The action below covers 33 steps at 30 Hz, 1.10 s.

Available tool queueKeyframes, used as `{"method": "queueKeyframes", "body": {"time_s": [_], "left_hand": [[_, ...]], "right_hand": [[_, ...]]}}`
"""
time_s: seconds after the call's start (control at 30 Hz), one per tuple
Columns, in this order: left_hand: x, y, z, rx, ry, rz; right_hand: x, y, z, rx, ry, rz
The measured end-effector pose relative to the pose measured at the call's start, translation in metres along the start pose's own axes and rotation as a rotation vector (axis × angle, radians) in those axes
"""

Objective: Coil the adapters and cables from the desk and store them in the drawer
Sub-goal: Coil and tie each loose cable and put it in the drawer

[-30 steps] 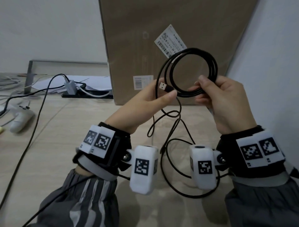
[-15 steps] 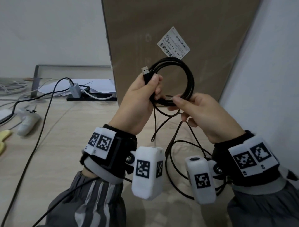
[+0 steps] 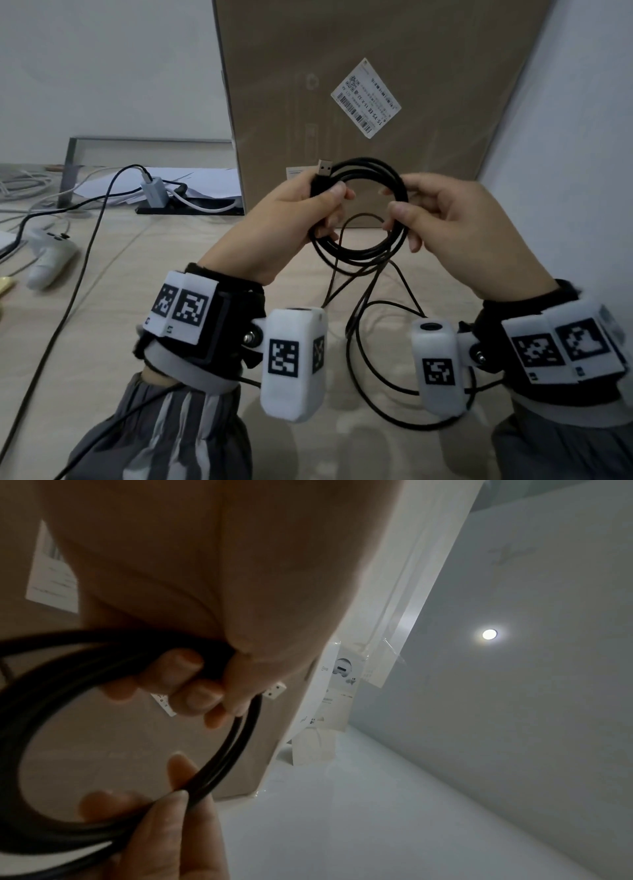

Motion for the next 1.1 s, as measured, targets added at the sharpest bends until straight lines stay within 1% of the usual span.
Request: {"method": "queueKeyframes", "body": {"time_s": [0.1, 0.2, 0.3, 0.4, 0.5, 0.57, 0.63, 0.7, 0.77, 0.87, 0.93, 1.0, 1.1], "left_hand": [[0.003, -0.002, 0.000, -0.084, -0.129, 0.005], [-0.001, -0.002, -0.003, -0.134, -0.180, -0.033], [-0.003, -0.003, -0.005, -0.142, -0.200, -0.056], [-0.005, -0.003, -0.005, -0.153, -0.201, -0.090], [-0.007, 0.000, -0.009, -0.120, -0.309, -0.138], [-0.007, 0.001, -0.014, -0.067, -0.443, -0.136], [-0.007, 0.001, -0.019, -0.004, -0.607, -0.134], [-0.005, 0.003, -0.024, -0.023, -0.704, -0.112], [-0.007, 0.006, -0.028, -0.057, -0.666, -0.110], [-0.016, 0.010, -0.028, -0.036, -0.687, -0.140], [-0.026, 0.009, -0.026, 0.022, -0.733, -0.121], [-0.041, 0.010, -0.023, 0.061, -0.771, -0.118], [-0.069, 0.016, -0.027, 0.095, -0.802, -0.124]], "right_hand": [[0.000, 0.000, -0.002, 0.033, 0.055, -0.014], [-0.003, -0.001, -0.002, 0.081, 0.121, -0.034], [-0.005, 0.000, 0.000, 0.113, 0.164, -0.042], [-0.002, 0.001, 0.002, 0.074, 0.224, -0.015], [0.008, 0.004, 0.004, 0.053, 0.295, 0.047], [0.014, 0.006, 0.003, 0.058, 0.286, 0.095], [0.020, 0.008, -0.001, 0.095, 0.270, 0.134], [0.026, 0.010, -0.005, 0.127, 0.258, 0.170], [0.029, 0.013, -0.007, 0.098, 0.279, 0.200], [0.038, 0.017, -0.011, 0.108, 0.348, 0.216], [0.048, 0.016, -0.010, 0.158, 0.452, 0.203], [0.060, 0.012, -0.007, 0.251, 0.596, 0.172], [0.082, 0.005, 0.004, 0.336, 0.654, 0.105]]}}
Point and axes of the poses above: each hand's wrist, its own y-axis away from the middle knuckle, its own z-axis out of the back of the hand, x = y × z, the point moved 3 cm from there along -y, towards the middle knuckle, and after that the axes turned 3 degrees about z, right-handed, at the moved point
